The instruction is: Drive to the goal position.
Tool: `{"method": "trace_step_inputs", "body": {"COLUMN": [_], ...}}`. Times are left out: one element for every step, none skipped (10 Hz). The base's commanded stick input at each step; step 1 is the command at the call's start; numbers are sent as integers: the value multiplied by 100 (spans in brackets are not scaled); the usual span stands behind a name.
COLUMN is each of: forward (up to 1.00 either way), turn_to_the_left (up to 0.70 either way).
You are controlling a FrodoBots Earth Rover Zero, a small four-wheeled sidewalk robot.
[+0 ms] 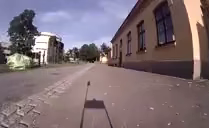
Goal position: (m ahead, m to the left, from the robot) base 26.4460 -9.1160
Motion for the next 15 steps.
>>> {"method": "trace_step_inputs", "body": {"forward": [45,45,45,45,45,45,45,45,45,45,45,45,45,45,45], "turn_to_the_left": [0,0,0,0,0,0,0,0,0,0,0,0,0,0,0]}}
